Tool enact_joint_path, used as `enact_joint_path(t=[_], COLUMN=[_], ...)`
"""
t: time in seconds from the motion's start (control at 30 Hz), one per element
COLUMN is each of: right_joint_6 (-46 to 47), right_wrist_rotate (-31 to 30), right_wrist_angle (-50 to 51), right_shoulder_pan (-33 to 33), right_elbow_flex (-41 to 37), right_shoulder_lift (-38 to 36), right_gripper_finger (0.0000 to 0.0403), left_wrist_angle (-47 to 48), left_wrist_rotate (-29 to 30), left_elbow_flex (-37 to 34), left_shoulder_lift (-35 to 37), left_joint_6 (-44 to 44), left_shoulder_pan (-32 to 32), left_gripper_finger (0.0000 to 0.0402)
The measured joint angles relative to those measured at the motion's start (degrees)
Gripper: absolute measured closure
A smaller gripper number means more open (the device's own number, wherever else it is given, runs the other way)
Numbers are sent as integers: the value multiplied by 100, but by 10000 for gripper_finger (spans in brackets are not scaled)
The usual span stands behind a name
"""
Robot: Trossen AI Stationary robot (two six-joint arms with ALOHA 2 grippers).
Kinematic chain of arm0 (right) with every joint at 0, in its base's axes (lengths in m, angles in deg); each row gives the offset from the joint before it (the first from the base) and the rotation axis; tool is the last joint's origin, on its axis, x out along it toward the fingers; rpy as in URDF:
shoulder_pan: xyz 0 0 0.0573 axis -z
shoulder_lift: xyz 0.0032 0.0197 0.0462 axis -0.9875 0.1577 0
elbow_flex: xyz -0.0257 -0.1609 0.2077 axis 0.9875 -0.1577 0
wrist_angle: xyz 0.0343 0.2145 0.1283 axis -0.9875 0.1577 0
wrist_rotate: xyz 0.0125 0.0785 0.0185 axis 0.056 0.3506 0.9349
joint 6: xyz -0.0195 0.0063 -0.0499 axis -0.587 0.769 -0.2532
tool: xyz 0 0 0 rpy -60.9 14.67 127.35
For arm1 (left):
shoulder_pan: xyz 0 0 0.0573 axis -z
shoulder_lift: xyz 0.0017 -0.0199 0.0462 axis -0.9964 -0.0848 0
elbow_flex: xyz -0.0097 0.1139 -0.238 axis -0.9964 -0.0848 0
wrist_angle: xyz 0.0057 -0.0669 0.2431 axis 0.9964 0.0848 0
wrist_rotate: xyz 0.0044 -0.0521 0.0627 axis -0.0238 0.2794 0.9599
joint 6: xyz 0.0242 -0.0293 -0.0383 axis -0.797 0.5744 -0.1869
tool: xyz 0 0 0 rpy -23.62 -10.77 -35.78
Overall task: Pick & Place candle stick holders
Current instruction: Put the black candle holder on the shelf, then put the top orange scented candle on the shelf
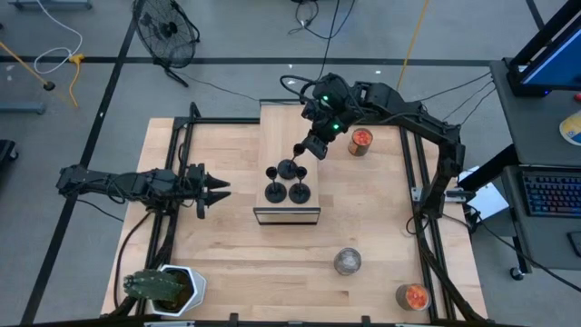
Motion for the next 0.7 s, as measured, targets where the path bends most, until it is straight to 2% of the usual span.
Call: enact_joint_path(t=[0.2,0.7], right_joint_6=[44,37], right_wrist_rotate=[276,148], right_wrist_angle=[-65,-325], right_shoulder_pan=[2,2], right_elbow_flex=[0,-4], right_shoulder_lift=[2,-257], right_gripper_finger=[375,375], left_wrist_angle=[0,0], left_wrist_rotate=[2,2], left_elbow_flex=[0,0], left_shoulder_lift=[0,0], left_joint_6=[-2,4], left_shoulder_pan=[-2,0], left_gripper_finger=[231,231])
